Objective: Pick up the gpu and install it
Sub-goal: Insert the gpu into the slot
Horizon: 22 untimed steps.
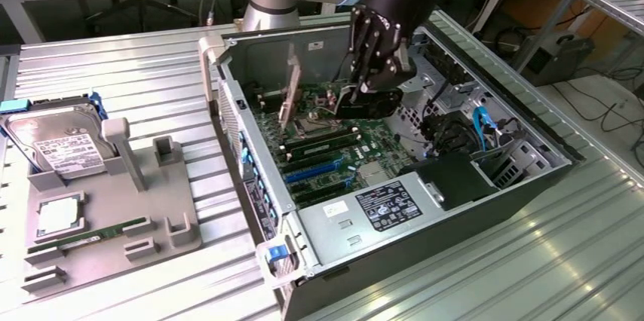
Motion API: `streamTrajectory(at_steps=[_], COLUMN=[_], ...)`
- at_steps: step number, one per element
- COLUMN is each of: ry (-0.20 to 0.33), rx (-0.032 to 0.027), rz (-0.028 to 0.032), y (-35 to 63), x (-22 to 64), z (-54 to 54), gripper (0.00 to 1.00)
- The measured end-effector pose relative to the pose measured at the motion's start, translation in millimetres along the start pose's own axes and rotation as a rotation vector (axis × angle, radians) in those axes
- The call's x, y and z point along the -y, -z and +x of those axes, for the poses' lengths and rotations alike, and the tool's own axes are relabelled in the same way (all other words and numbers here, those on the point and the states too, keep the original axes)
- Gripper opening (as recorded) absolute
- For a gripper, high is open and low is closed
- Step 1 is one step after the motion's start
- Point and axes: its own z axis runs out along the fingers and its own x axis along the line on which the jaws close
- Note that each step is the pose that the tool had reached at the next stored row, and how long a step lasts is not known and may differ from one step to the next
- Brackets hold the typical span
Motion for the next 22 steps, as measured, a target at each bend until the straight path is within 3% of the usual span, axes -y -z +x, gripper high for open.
streamTrajectory(at_steps=[1,2,4,5,6,7,12,22], ry=[0.011,0.020,0.024,0.026,0.030,0.037,0.076,0.109], rx=[-0.0003,0.0015,0.0039,0.0051,0.0054,0.0051,0.0027,0.0007], rz=[0.0073,0.0244,0.0443,0.0530,0.0579,0.0606,0.0618,0.0623], y=[-0.2,-0.6,-0.9,-1.2,-1.7,-2.8,-10.6,-36.8], x=[0.1,0.1,-0.2,-0.3,-0.4,-0.4,-1.4,-18.7], z=[0.0,0.0,0.1,0.0,0.0,0.1,0.3,3.2], gripper=[0.26,0.26,0.26,0.26,0.26,0.26,0.26,0.26])
